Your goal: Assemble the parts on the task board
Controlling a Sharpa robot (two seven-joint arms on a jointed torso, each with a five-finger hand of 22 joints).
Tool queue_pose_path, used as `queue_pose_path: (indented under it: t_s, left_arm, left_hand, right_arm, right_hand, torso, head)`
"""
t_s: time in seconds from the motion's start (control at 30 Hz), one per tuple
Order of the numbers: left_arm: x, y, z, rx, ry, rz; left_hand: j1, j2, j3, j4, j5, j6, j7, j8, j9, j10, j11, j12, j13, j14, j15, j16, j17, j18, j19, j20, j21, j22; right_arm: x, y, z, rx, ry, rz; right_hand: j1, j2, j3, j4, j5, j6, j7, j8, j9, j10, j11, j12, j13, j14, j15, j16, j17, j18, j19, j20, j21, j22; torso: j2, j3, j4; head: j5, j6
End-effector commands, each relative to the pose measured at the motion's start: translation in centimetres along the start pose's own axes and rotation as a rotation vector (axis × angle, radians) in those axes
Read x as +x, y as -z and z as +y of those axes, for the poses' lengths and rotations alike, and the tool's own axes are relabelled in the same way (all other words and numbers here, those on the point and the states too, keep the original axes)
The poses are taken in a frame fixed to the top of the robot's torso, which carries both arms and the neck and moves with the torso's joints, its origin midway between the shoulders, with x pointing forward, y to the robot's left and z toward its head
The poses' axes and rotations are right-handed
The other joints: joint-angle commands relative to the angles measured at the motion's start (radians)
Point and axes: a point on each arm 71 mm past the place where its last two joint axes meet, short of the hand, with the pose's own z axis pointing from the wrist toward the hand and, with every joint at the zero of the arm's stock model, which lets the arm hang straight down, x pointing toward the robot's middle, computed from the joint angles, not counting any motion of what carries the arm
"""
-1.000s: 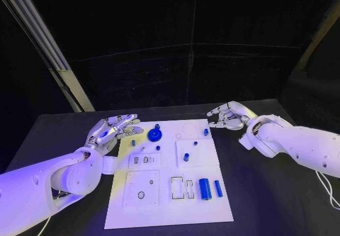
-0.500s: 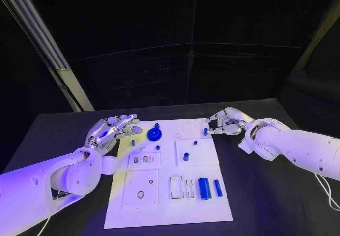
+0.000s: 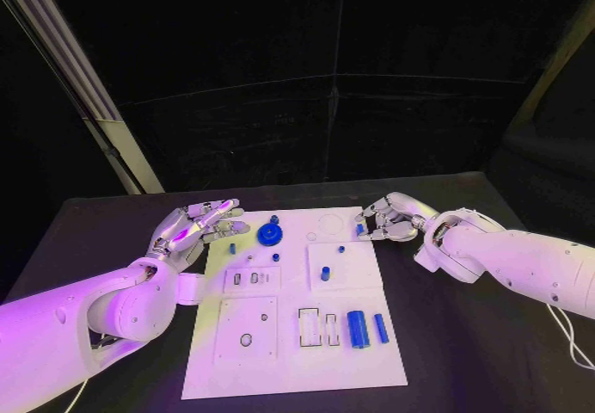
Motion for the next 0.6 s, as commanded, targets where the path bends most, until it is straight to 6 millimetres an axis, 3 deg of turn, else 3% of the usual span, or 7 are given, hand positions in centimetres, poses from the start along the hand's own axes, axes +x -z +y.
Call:
queue_pose_path:
  t_s: [0.03, 0.4, 0.6]
  left_arm:
    - [0.2, -0.01, -0.14, 0.013, 0.006, 0.013]
    - [0.15, 0.03, -0.12, 0.011, 0.006, 0.012]
    - [0.1, 0.05, -0.12, 0.011, 0.005, 0.011]
  left_hand:
    - [0.003, 0.006, -0.001, -0.005, -0.002, 0.007, 0.001, -0.006, 0.0, 0.008, 0.001, -0.004, 0.0, 0.007, -0.001, -0.003, 0.001, 0.015, 0.005, 0.0, -0.005, -0.001]
    - [0.003, 0.006, -0.001, -0.005, -0.002, 0.007, 0.001, -0.006, 0.0, 0.008, 0.001, -0.004, 0.0, 0.007, -0.001, -0.003, 0.001, 0.015, 0.005, 0.0, -0.005, -0.001]
    - [0.003, 0.006, -0.001, -0.005, -0.002, 0.007, 0.001, -0.006, 0.0, 0.008, 0.001, -0.004, 0.0, 0.007, -0.001, -0.003, 0.001, 0.015, 0.005, 0.0, -0.005, -0.001]
  right_arm:
    - [0.2, -0.08, 0.03, -0.002, 0.061, 0.008]
    - [0.56, -0.41, 0.03, 0.008, 0.092, -0.001]
    - [0.65, -0.46, 0.03, 0.01, 0.101, 0.005]
  right_hand:
    - [-0.002, 0.012, -0.004, -0.001, -0.004, 0.007, -0.002, 0.004, 0.001, 0.012, 0.001, 0.011, 0.007, 0.01, 0.001, 0.009, 0.01, -0.007, 0.012, 0.001, 0.009, 0.01]
    - [0.004, 0.028, 0.0, -0.005, -0.009, 0.016, -0.004, 0.008, 0.002, 0.032, -0.001, 0.047, 0.037, 0.02, -0.001, 0.037, 0.052, -0.014, 0.032, -0.001, 0.028, 0.046]
    - [0.019, 0.05, 0.016, -0.015, -0.045, 0.039, -0.006, 0.018, 0.004, 0.042, -0.004, 0.068, 0.056, 0.021, -0.003, 0.05, 0.069, -0.016, 0.04, -0.003, 0.038, 0.062]
  torso:
    - [-0.001, -0.0002, 0.0017]
    - [-0.001, 0.0003, 0.0008]
    - [-0.001, 0.0004, 0.0004]
  head:
    - [-0.002, 0.001]
    - [0.0, 0.0]
    - [0.0, -0.002]
